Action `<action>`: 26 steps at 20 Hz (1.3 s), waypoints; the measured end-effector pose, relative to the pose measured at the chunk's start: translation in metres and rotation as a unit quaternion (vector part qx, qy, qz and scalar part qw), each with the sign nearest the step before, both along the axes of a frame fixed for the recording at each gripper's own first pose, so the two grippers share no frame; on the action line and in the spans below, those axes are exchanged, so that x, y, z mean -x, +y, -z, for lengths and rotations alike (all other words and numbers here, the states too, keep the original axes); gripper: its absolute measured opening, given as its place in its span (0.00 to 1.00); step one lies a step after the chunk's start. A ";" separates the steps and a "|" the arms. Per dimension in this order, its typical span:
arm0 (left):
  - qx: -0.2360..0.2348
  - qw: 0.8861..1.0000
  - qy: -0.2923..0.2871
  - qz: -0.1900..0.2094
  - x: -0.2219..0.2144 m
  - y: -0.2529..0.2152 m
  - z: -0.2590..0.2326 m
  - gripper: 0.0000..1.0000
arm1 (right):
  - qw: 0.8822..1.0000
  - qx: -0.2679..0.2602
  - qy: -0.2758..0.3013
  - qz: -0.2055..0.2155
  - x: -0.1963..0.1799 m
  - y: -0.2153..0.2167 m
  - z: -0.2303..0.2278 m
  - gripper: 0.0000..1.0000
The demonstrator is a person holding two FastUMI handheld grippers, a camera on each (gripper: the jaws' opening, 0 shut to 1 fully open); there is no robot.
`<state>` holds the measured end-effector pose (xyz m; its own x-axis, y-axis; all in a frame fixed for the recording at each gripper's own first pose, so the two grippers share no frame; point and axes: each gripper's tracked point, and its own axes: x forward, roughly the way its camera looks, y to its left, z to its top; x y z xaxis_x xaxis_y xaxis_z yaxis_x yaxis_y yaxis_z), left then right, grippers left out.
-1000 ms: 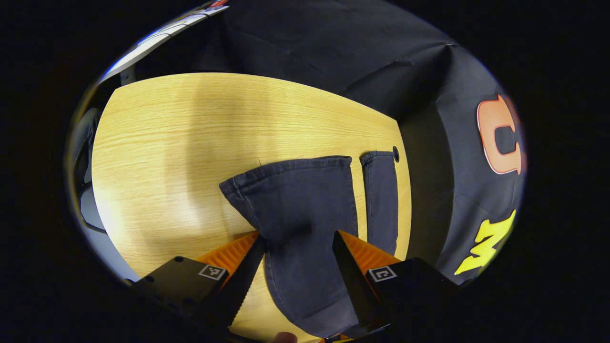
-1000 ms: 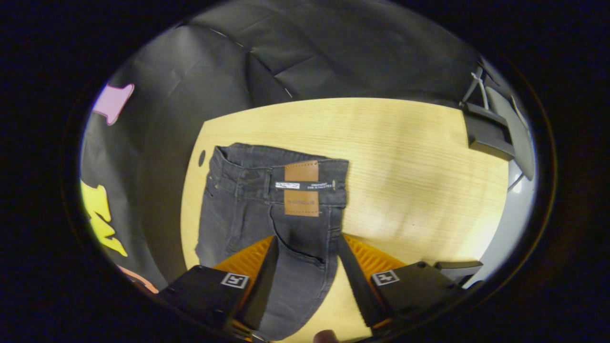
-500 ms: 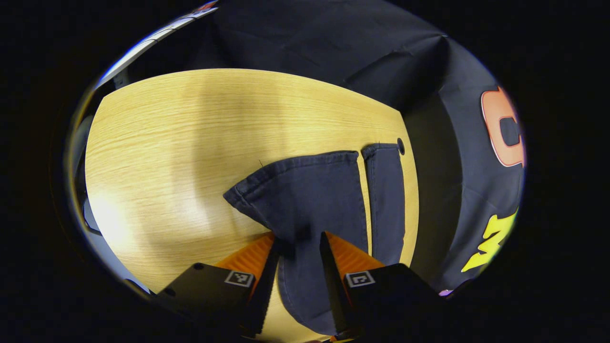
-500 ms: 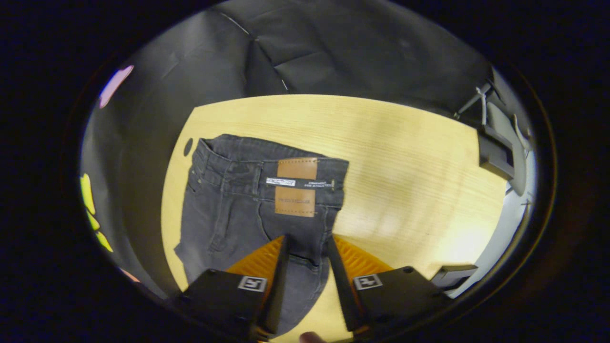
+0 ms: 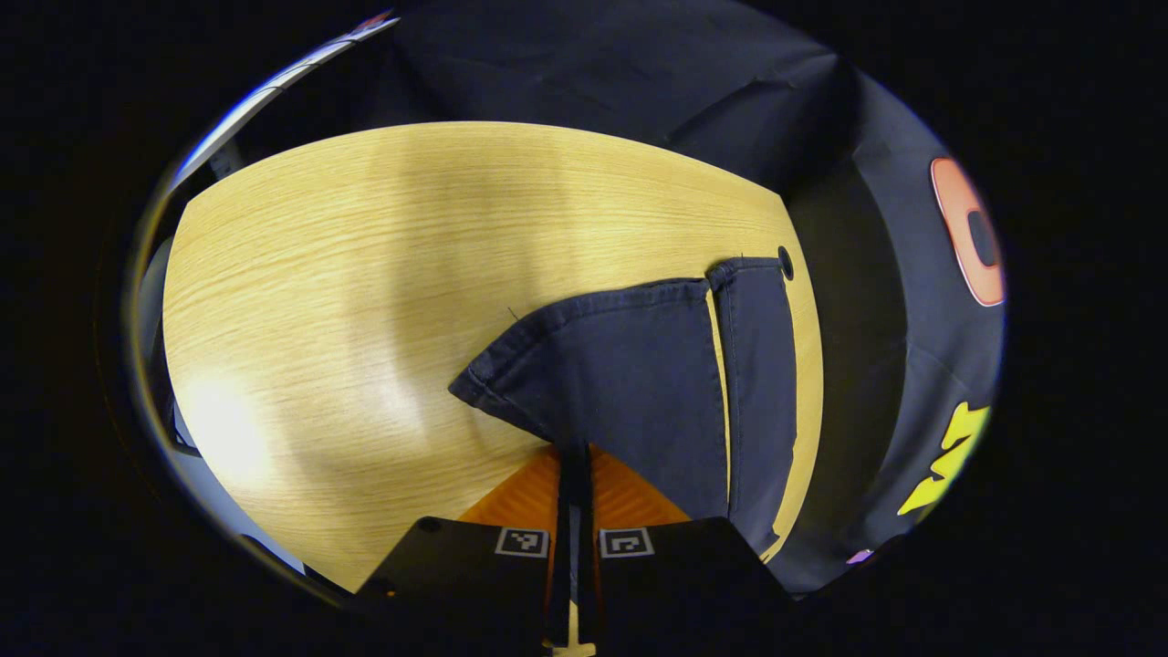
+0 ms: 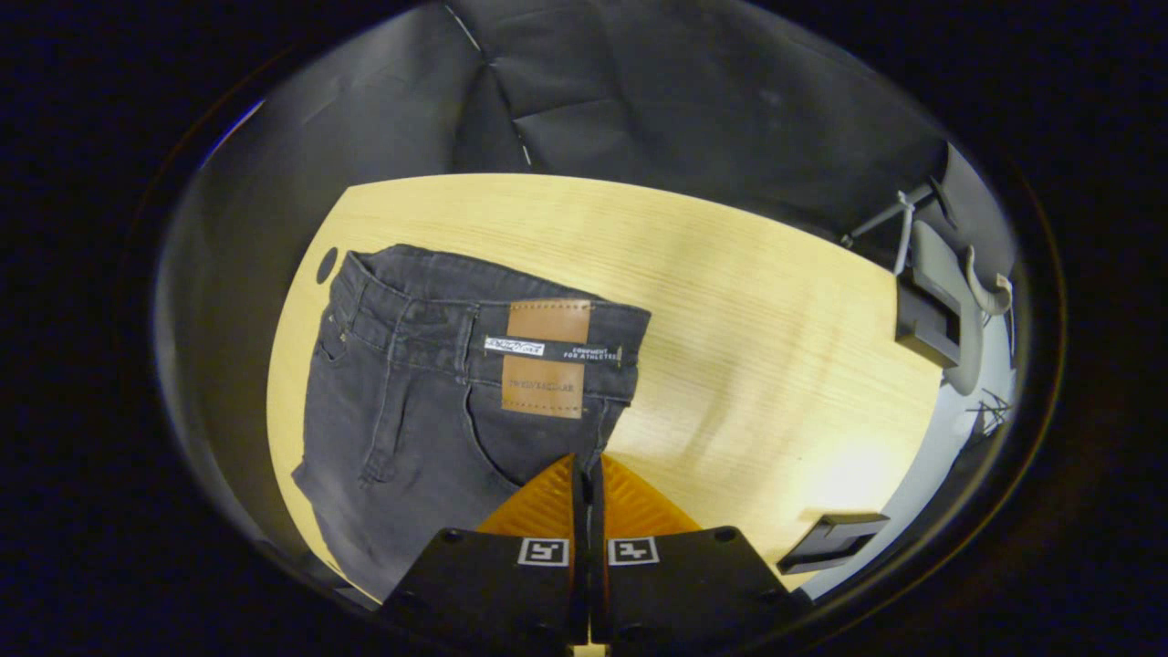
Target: Grasp the waist and the cuffs of the jeans and fold them to make the two legs overlap; first hold the waist and fold one-third of the jeans toward the cuffs, then hold the cuffs and fold the remaining one-third in the same direction to finish folding.
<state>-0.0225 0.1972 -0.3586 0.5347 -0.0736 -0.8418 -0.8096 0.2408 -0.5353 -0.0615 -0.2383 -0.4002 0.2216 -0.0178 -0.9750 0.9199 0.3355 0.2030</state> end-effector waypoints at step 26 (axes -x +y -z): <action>0.065 0.993 -0.101 -0.001 -0.087 0.008 -0.133 0.04 | 0.981 -0.100 -0.166 -0.017 -0.049 -0.002 -0.125 0.00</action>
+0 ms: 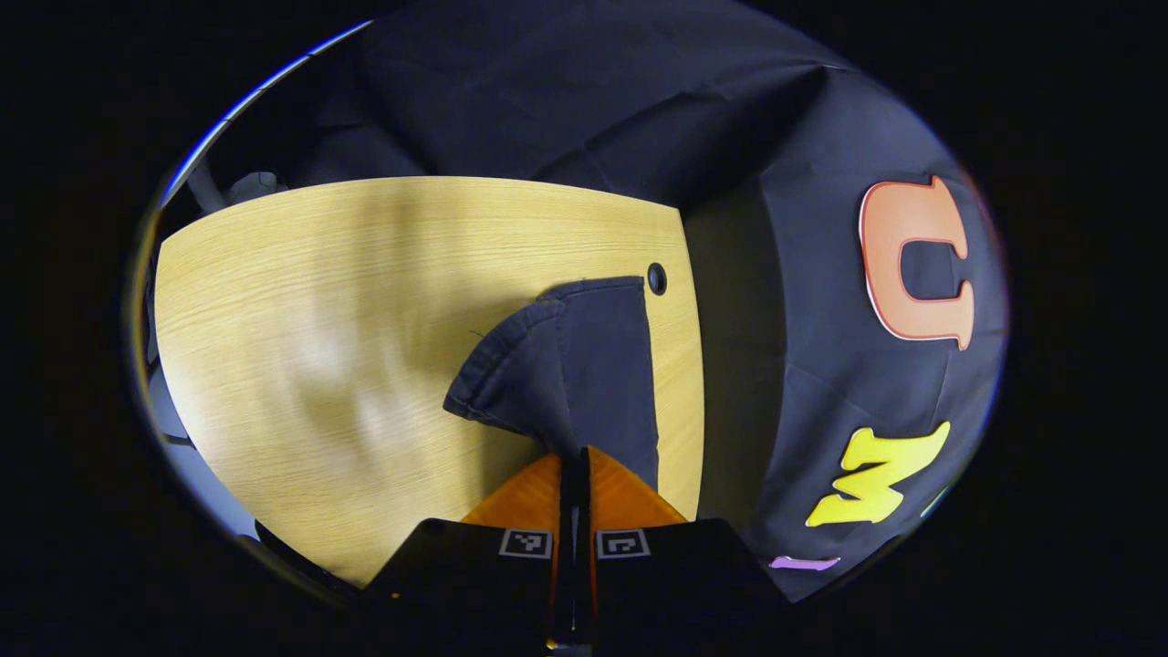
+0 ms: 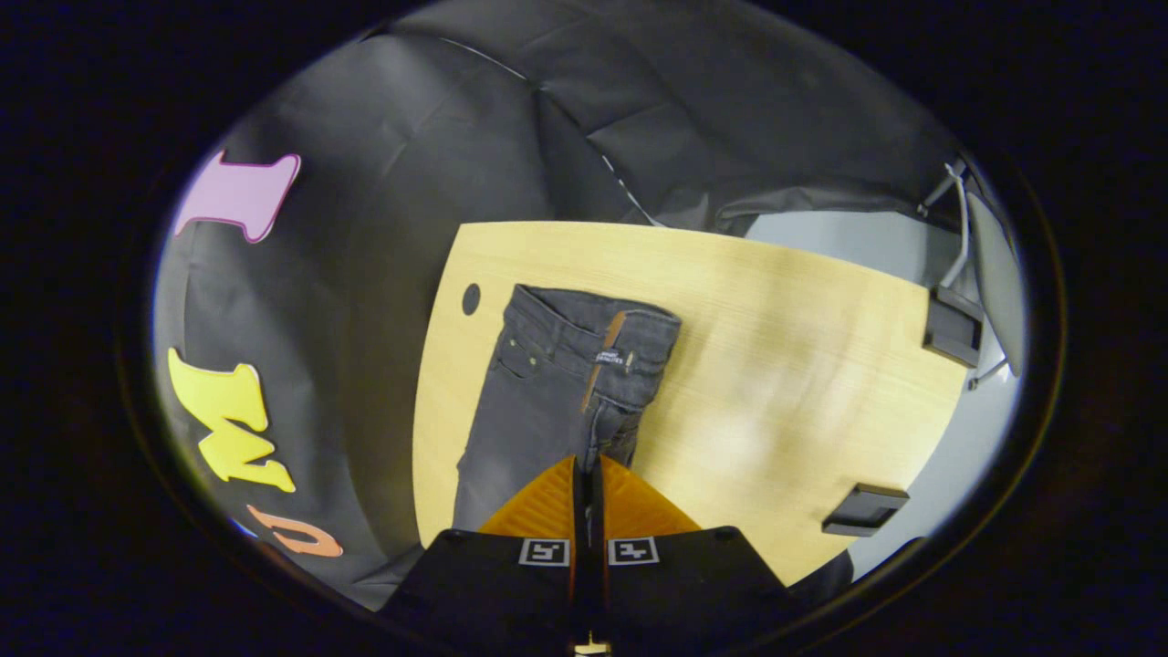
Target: Grasp the waist and the cuffs of the jeans and fold them to make the two legs overlap; first hold the waist and fold one-third of the jeans toward the cuffs, then hold the cuffs and fold the remaining one-third in the same direction to finish folding.
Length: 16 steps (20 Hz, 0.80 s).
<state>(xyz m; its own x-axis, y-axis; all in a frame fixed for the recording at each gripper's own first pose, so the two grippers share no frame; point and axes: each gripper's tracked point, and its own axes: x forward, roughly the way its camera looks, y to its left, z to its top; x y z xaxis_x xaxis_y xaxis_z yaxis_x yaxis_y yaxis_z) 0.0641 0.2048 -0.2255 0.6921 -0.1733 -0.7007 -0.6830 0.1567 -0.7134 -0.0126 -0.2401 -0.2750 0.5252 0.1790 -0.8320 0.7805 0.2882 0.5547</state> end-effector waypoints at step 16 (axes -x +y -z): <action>0.014 0.992 0.102 0.074 -0.171 0.002 0.064 0.04 | 0.996 0.045 -0.041 -0.066 -0.195 0.008 0.052 0.01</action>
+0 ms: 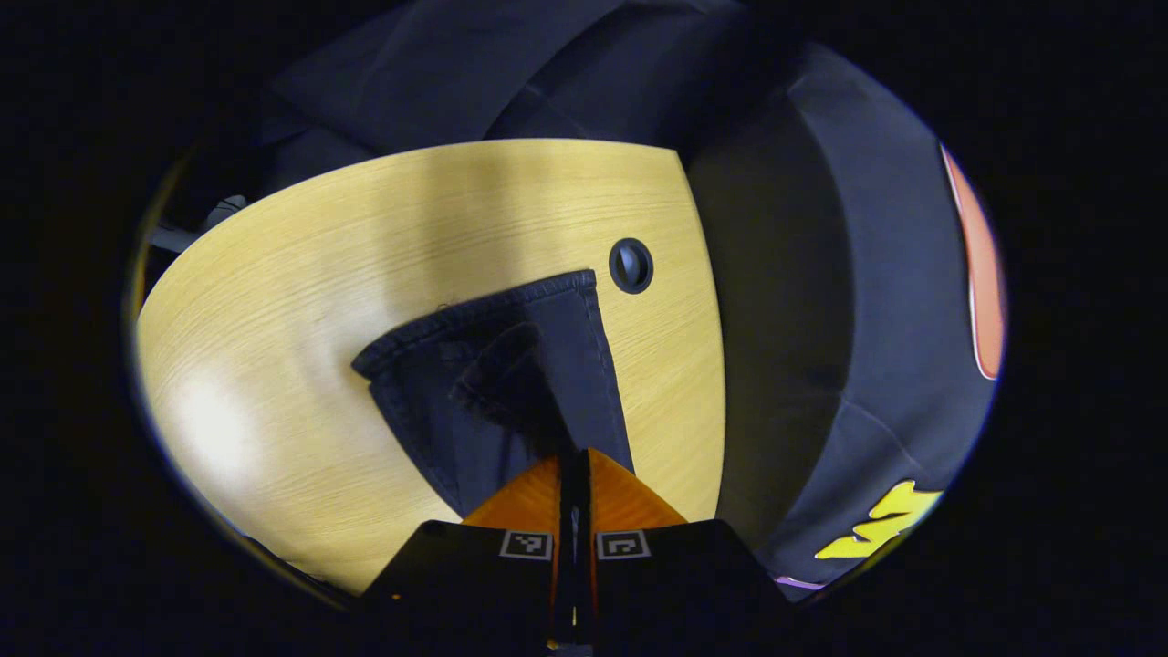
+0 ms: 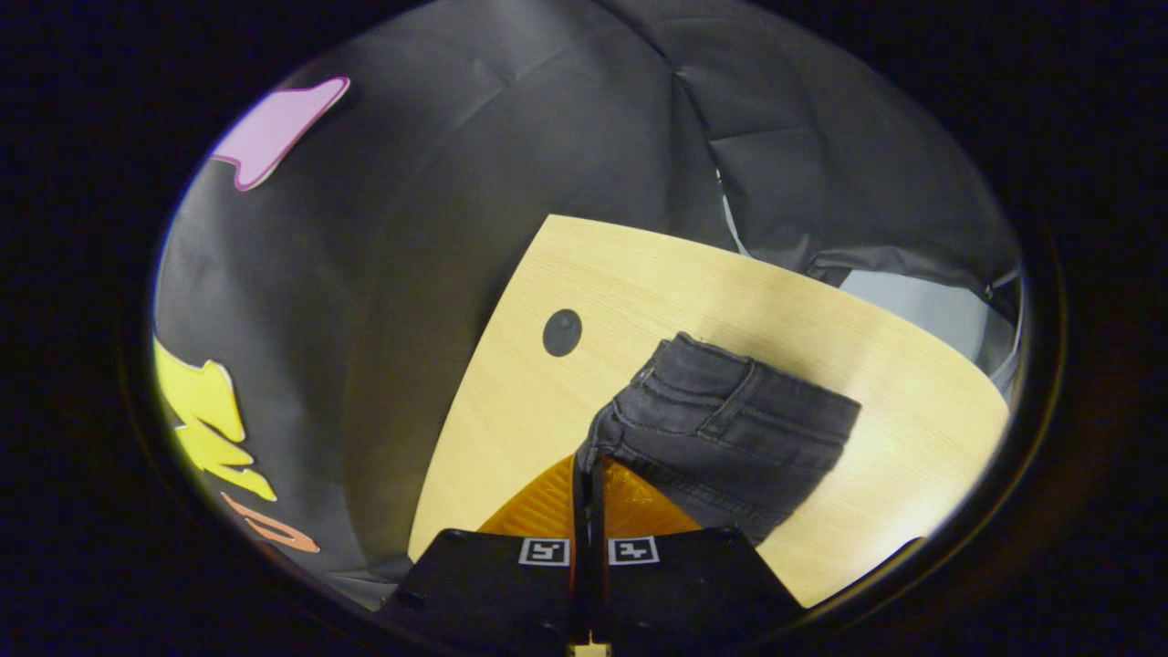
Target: Grasp the waist and the cuffs of the jeans and fold them to make the two legs overlap; first hold the waist and fold one-third of the jeans toward the cuffs, then hold the cuffs and fold the remaining one-third in the same direction to finish folding.
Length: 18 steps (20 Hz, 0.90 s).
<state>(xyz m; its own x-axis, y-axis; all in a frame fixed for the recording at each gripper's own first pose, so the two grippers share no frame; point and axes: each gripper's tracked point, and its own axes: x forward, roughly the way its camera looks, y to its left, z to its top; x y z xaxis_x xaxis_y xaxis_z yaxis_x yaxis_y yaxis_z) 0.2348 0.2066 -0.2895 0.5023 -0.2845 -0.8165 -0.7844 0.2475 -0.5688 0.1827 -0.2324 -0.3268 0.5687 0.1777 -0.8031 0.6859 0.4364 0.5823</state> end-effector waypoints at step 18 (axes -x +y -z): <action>-0.053 0.997 0.007 0.047 -0.032 -0.004 0.003 0.68 | 1.000 -0.010 -0.011 0.000 -0.032 0.017 0.035 0.67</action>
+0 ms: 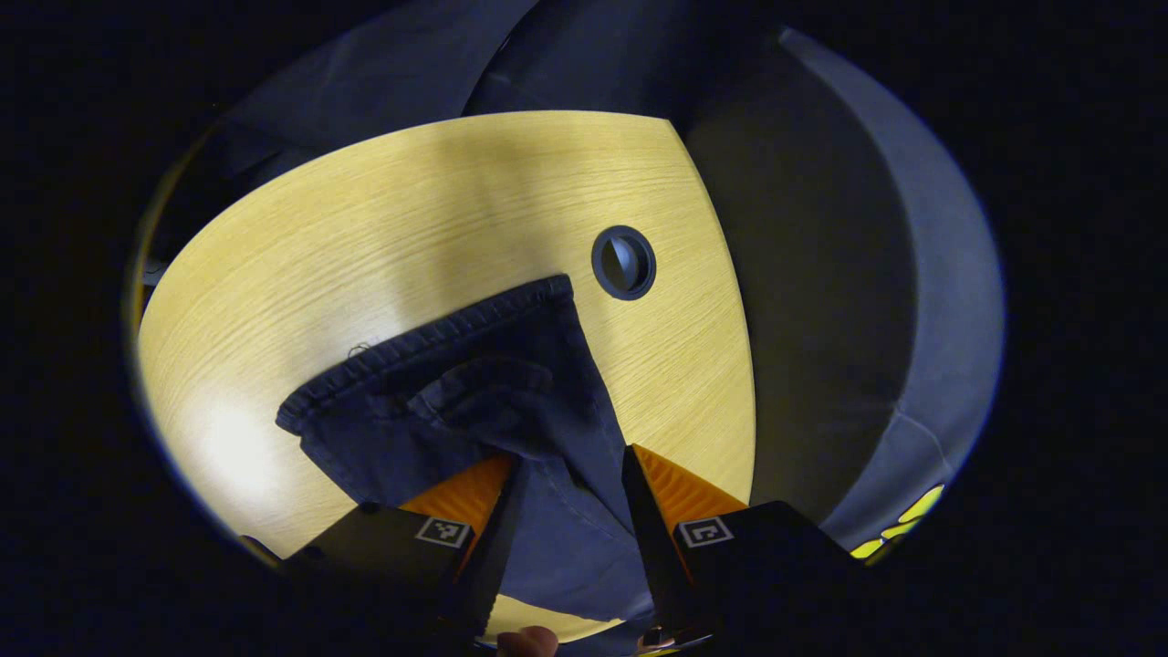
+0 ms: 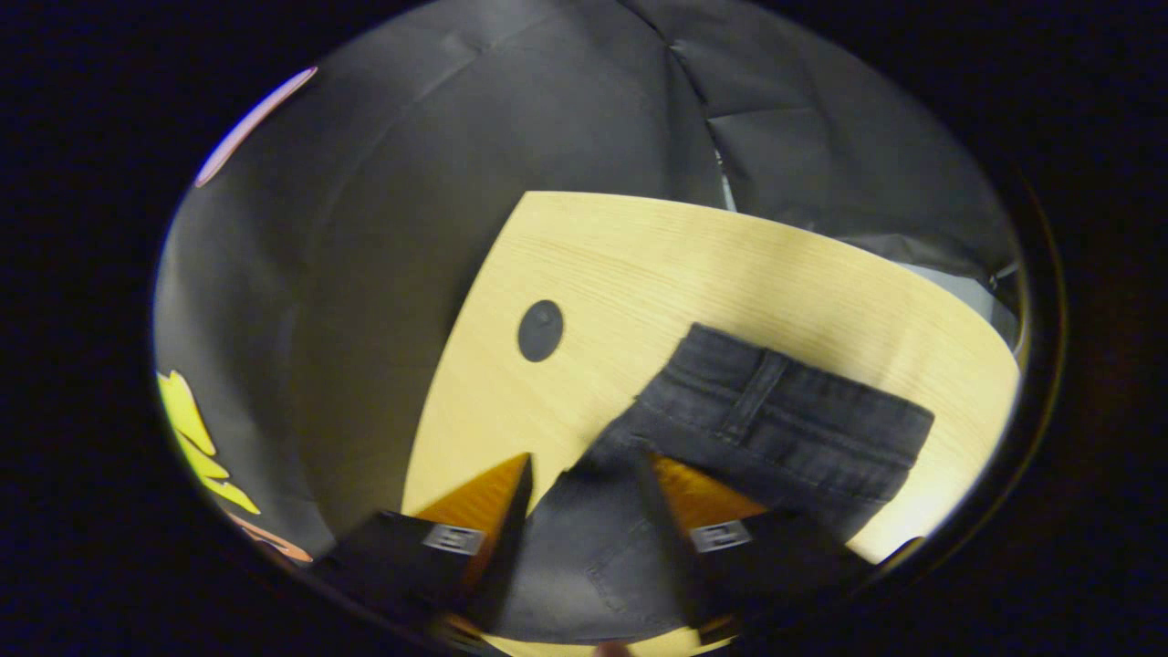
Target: Grasp the waist and the cuffs of the jeans and fold them to make the two legs overlap; first hold the waist and fold one-third of the jeans toward the cuffs, then hold the cuffs and fold the remaining one-third in the same direction to finish folding.
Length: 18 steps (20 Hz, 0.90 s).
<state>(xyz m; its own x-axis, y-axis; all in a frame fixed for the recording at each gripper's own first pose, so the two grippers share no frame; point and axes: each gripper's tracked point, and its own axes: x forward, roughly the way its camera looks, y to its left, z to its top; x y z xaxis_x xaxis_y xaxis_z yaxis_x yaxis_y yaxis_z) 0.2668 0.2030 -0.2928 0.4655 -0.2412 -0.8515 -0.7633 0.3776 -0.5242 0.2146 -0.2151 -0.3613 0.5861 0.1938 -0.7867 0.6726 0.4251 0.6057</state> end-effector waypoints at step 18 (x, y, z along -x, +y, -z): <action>-0.377 0.851 -0.318 0.182 0.123 -0.121 -0.295 0.99 | 0.849 0.416 -0.256 -0.200 0.139 0.034 -0.217 0.98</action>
